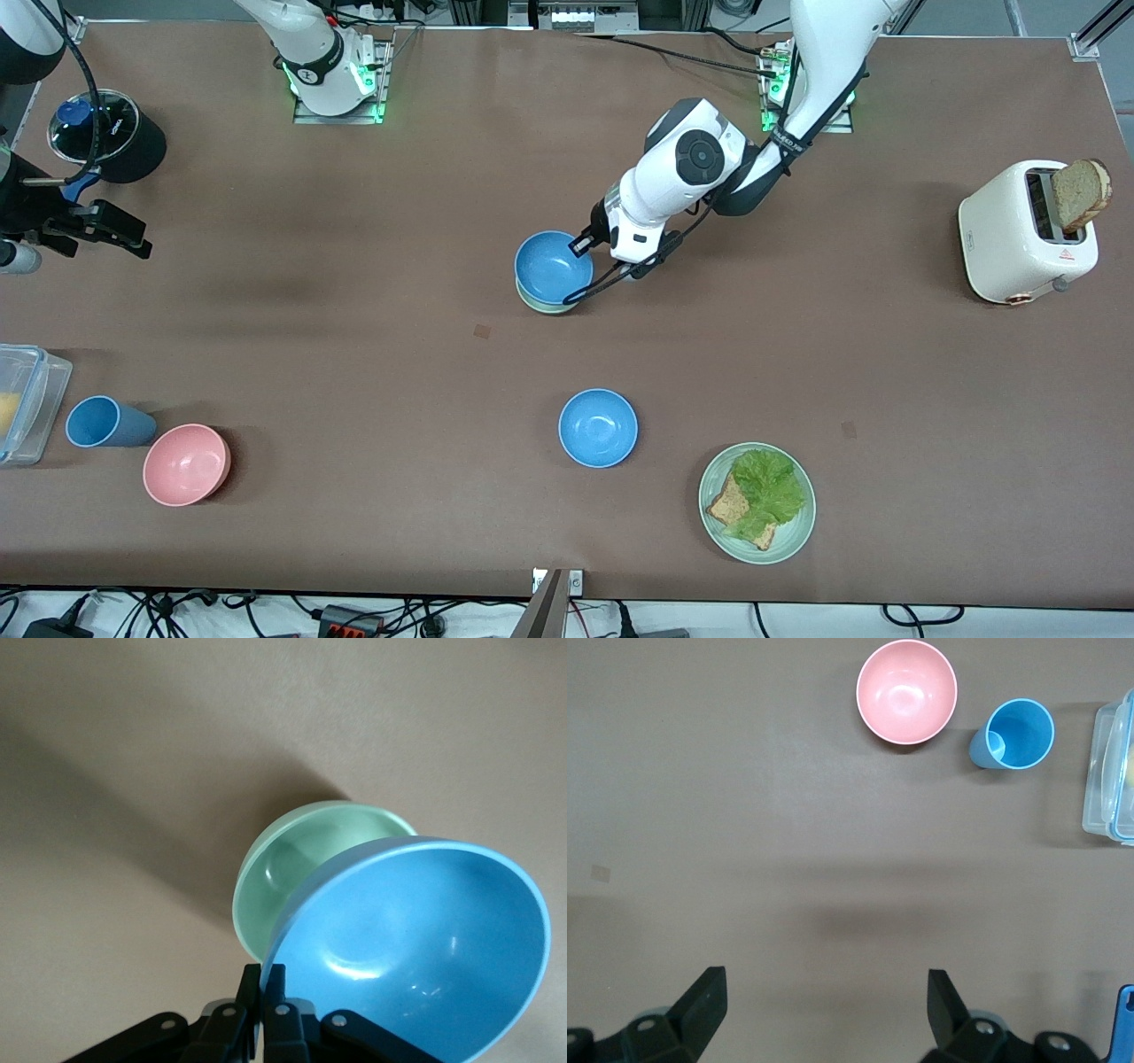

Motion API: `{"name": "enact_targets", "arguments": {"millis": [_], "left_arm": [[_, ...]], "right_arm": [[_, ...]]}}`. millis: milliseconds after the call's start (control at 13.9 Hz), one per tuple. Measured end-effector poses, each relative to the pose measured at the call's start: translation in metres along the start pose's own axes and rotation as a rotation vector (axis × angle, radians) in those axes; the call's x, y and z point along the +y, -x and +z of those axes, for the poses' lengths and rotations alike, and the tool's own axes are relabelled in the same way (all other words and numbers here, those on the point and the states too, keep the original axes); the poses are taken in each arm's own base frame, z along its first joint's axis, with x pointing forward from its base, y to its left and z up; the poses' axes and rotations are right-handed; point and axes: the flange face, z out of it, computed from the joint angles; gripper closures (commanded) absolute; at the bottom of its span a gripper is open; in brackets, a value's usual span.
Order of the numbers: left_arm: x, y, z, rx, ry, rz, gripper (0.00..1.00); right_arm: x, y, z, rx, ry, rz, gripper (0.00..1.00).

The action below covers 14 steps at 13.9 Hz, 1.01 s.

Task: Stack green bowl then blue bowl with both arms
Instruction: 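Lower the blue bowl into the green bowl and open the left gripper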

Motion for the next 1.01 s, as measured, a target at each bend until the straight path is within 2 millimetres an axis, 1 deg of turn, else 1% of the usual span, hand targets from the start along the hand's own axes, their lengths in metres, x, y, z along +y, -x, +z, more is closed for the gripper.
{"name": "enact_targets", "arguments": {"millis": [144, 287, 431, 503, 646, 718, 862, 1005], "left_arm": [[-0.003, 0.001, 0.007, 0.0, -0.004, 0.001, 1.0], [-0.006, -0.003, 0.013, 0.008, -0.01, -0.001, 1.0], [-0.008, -0.005, 0.019, 0.013, -0.019, -0.001, 0.97], [-0.009, -0.006, 0.021, 0.016, -0.023, 0.001, 0.94], [-0.009, -0.009, 0.023, 0.021, -0.025, 0.001, 0.78], [-0.009, -0.01, 0.022, 0.023, -0.025, 0.0, 0.74], [-0.009, -0.012, 0.021, 0.026, -0.022, -0.002, 0.7], [-0.007, -0.016, 0.018, 0.029, -0.02, -0.007, 0.68]], "right_arm": [[0.0, 0.0, -0.001, 0.001, 0.0, 0.002, 0.0], [0.0, 0.001, -0.002, 0.001, 0.0, 0.003, 0.0], [0.0, 0.002, -0.001, -0.008, 0.0, 0.002, 0.0], [0.0, 0.003, 0.0, -0.015, -0.001, 0.002, 0.0], [0.0, 0.003, 0.0, -0.022, -0.001, 0.001, 0.0], [0.0, 0.003, 0.0, -0.023, -0.001, 0.001, 0.0], [0.0, 0.004, 0.0, -0.024, -0.001, 0.001, 0.0], [0.0, 0.004, 0.0, -0.024, -0.001, 0.001, 0.0]]}}
